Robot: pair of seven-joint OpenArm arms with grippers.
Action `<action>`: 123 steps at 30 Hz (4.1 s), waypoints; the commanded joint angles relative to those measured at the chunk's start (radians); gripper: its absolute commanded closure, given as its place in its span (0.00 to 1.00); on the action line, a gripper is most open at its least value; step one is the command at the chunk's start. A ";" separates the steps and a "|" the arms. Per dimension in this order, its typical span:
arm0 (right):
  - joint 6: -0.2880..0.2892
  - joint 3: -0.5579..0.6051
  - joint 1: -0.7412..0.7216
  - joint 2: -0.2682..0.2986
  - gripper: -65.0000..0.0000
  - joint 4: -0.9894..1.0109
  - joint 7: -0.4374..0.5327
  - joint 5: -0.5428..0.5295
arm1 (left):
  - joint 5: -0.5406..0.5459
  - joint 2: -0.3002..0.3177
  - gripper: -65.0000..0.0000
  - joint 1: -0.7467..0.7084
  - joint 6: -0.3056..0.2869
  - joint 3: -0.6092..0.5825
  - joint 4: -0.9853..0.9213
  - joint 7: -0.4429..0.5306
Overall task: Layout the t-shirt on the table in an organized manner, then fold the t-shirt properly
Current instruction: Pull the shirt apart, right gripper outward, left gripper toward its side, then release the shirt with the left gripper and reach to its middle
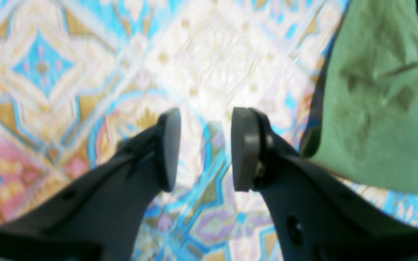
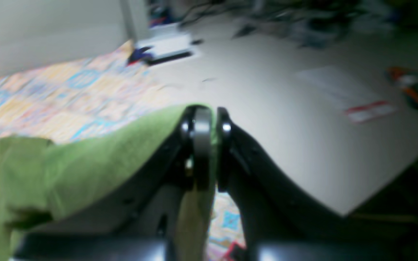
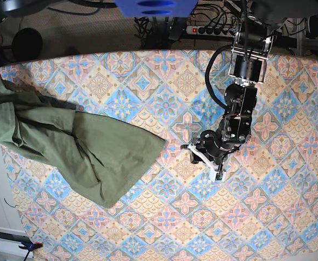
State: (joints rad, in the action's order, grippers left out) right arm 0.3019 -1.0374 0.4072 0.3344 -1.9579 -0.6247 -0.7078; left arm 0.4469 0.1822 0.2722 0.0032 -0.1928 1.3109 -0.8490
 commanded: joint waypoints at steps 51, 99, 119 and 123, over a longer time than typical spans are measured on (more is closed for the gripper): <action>0.001 0.213 -0.024 -0.037 0.98 -0.016 -0.042 -0.178 | 0.135 0.102 1.00 0.097 -0.408 -0.053 -0.001 -0.025; 0.001 0.322 -0.061 -0.036 0.98 -0.013 -0.123 -0.178 | 0.250 0.121 0.42 0.100 -0.408 0.304 -0.149 -0.164; 0.001 0.345 -0.067 -0.036 0.98 -0.013 -0.123 -0.177 | 0.186 0.061 1.00 0.212 -0.409 0.003 -0.376 -0.052; 0.001 0.346 -0.067 -0.036 0.98 -0.013 -0.123 -0.177 | 0.195 0.081 1.00 0.212 -0.414 0.006 -0.368 -0.052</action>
State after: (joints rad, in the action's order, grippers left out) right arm 0.3019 -0.6849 0.3466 0.2798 -1.9553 -0.7788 -0.8692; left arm 0.6254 0.2535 0.4519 -0.4042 -0.1940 0.9207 -0.9157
